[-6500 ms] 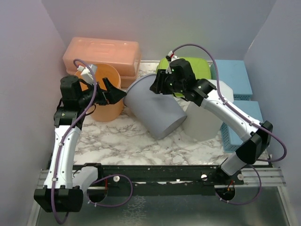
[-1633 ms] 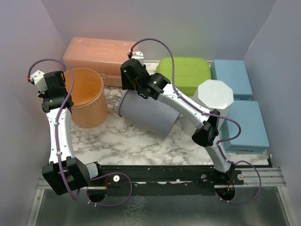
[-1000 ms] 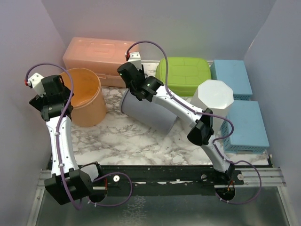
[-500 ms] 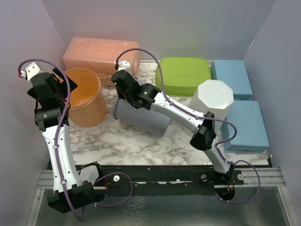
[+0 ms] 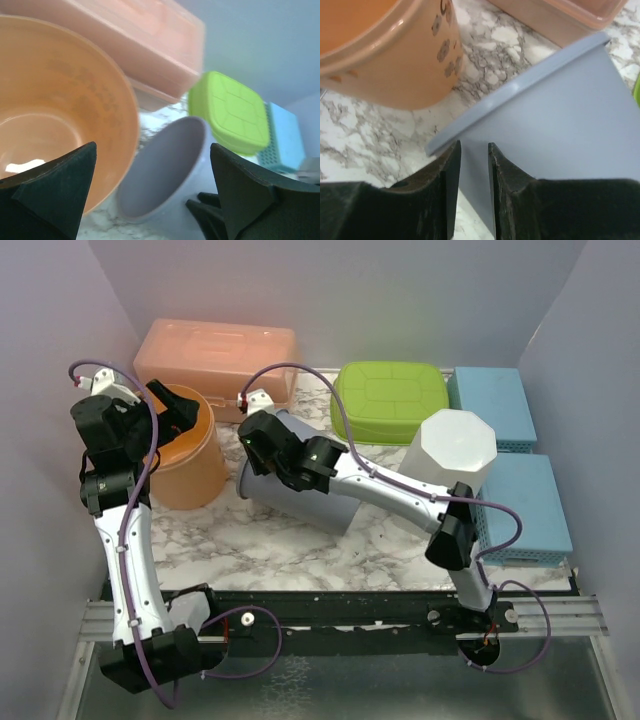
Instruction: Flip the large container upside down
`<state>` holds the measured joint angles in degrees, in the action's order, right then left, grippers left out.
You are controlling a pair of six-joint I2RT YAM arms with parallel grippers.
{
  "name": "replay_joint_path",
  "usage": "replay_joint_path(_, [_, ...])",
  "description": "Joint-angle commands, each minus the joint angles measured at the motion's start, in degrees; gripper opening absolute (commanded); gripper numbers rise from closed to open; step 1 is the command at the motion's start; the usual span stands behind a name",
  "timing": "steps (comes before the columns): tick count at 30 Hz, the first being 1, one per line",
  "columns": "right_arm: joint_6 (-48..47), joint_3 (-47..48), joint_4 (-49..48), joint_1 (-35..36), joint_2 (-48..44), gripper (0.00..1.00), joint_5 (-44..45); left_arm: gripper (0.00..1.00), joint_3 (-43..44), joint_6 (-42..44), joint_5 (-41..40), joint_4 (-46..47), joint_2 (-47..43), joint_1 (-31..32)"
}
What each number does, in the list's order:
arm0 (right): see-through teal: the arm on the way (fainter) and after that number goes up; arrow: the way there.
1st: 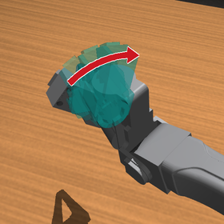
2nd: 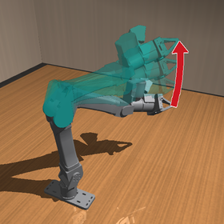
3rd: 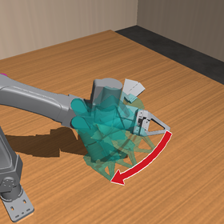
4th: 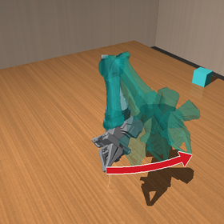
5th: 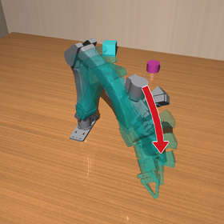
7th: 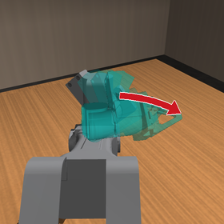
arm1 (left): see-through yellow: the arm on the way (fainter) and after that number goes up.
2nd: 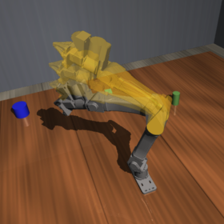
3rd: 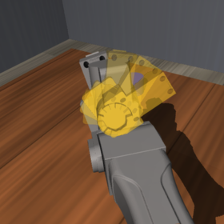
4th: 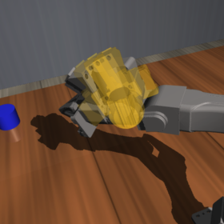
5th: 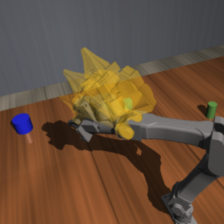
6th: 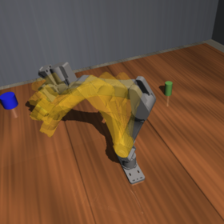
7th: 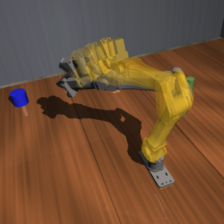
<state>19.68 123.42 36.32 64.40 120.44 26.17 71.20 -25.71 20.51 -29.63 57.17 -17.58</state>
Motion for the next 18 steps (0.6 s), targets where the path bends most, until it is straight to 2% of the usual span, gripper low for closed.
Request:
replay_joint_path(1, [-0.3,-12.9,-6.7,0.0,-8.3,0.32,-4.1,0.95,0.5,-2.1,18.0,8.5,2.7,1.5])
replay_joint_path(5, [0.0,-23.8,-14.5,0.0,-14.2,0.33,-5.3,0.94,1.6,-3.6,24.3,10.1,7.1,3.8])
replay_joint_path(9, [3.0,-33.0,-19.5,0.0,-19.1,0.35,-5.2,0.94,1.3,-3.3,23.0,10.4,11.1,11.3])
replay_joint_path(13, [5.8,-38.1,-20.8,0.0,-21.1,0.36,-2.6,0.92,2.1,-0.3,15.0,10.4,17.0,23.1])
replay_joint_path(18, [8.4,-40.0,-19.7,0.0,-22.1,0.38,0.6,0.90,0.6,3.2,6.4,9.9,21.3,26.8])
